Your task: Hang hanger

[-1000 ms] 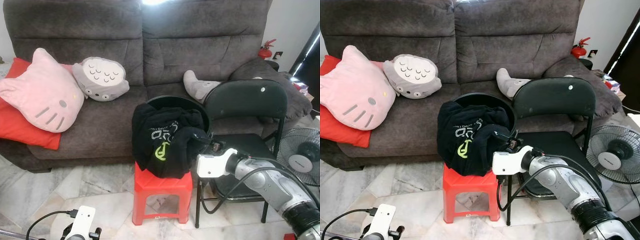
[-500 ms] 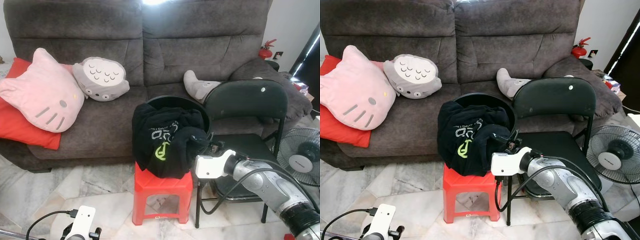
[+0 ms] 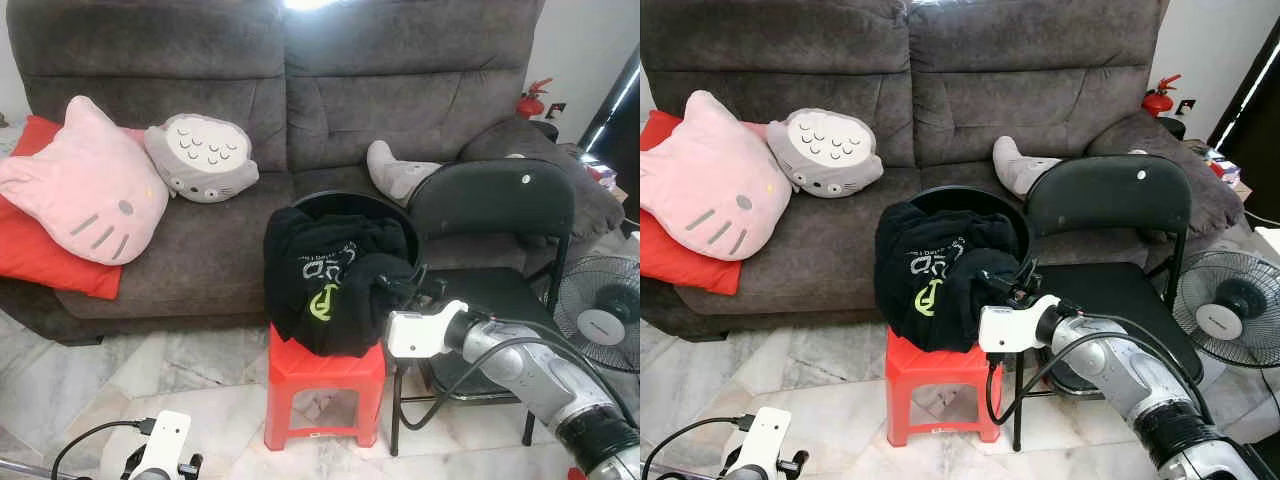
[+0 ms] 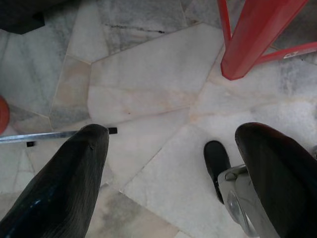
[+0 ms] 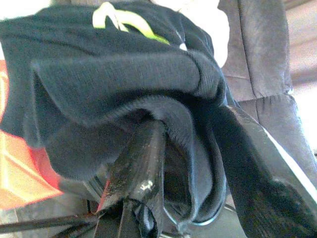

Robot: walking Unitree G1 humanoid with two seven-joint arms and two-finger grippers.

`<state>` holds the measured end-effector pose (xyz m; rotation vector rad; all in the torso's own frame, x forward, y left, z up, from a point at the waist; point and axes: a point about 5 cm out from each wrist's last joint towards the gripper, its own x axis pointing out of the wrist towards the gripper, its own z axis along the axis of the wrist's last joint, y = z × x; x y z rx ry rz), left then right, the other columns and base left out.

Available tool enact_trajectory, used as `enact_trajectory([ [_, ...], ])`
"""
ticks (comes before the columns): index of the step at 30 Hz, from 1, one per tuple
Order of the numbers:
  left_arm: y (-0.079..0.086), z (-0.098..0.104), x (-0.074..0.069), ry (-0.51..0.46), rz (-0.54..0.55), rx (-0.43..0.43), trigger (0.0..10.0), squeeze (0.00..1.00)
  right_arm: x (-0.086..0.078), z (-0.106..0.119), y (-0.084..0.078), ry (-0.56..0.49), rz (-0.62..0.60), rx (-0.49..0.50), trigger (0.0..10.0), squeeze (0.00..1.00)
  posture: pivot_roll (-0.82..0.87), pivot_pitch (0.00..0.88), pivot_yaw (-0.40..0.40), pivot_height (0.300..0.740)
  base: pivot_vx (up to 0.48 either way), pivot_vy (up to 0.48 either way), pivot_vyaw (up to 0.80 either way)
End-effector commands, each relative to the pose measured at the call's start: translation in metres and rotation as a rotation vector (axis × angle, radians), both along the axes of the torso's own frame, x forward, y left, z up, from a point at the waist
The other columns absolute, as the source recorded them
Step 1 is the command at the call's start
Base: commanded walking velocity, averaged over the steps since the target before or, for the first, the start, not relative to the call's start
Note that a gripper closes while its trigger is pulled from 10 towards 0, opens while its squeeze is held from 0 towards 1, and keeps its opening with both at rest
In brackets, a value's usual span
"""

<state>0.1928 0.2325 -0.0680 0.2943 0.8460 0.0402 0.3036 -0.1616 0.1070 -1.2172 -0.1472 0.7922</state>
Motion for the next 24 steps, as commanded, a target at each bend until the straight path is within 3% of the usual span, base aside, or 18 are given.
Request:
enact_trajectory([
  [1, 0.001, -0.001, -0.003, 0.009, -0.002, 0.015, 10.0, 0.0, -0.006, -0.002, 0.005, 0.028, 0.037, 0.0, 10.0, 0.0, -0.02, 0.0, -0.025, 0.74, 0.0, 0.0, 0.0],
  [18, 0.001, -0.001, -0.003, 0.007, -0.003, 0.016, 10.0, 0.0, -0.008, -0.008, -0.002, 0.055, 0.0, -0.018, 10.0, 0.0, -0.02, 0.0, -0.024, 0.74, 0.0, 0.0, 0.0],
  [24, 0.001, -0.001, -0.003, 0.007, -0.005, 0.018, 10.0, 0.0, -0.013, -0.021, -0.01, 0.131, -0.031, -0.057, 10.0, 0.0, -0.02, 0.0, -0.021, 0.74, 0.0, 0.0, 0.0],
])
